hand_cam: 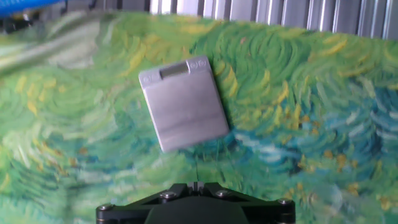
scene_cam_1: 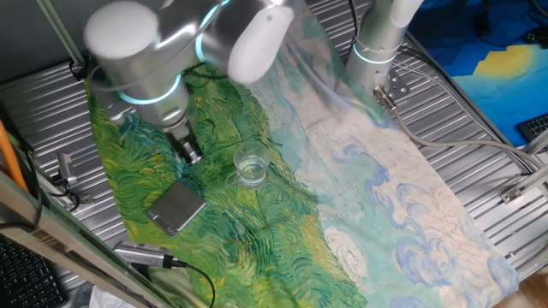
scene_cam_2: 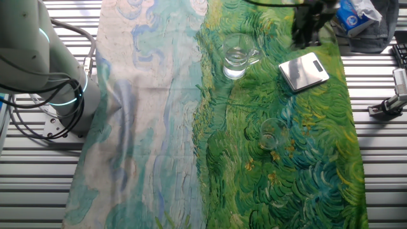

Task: Pour the water from one cup into another empty cup

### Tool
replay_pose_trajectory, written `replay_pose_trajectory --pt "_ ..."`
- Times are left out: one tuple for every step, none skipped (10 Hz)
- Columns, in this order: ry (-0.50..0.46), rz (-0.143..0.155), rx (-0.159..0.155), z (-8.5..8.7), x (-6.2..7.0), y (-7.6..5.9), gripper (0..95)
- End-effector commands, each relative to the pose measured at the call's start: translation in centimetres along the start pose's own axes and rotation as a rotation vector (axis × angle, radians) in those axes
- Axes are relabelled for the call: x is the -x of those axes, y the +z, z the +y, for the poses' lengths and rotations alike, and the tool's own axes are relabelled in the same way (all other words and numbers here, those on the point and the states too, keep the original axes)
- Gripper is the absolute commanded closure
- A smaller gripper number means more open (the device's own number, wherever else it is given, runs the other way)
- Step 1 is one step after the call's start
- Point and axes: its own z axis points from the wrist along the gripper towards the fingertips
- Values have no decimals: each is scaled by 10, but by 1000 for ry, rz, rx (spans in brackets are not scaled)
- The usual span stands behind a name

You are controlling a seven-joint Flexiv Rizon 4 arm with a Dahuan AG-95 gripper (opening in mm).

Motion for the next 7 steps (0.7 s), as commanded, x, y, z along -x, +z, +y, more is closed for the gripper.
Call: replay_pose_trajectory --pt "12 16 21 -6 -12 -2 950" --pt "18 2 27 -12 -21 4 950" --pt "38 6 27 -14 -24 4 950" --pt "54 14 27 -16 -26 5 950" --pt "54 14 30 -19 -29 7 950" --pt "51 17 26 -19 -29 7 950" --pt "45 16 24 -19 -29 7 950"
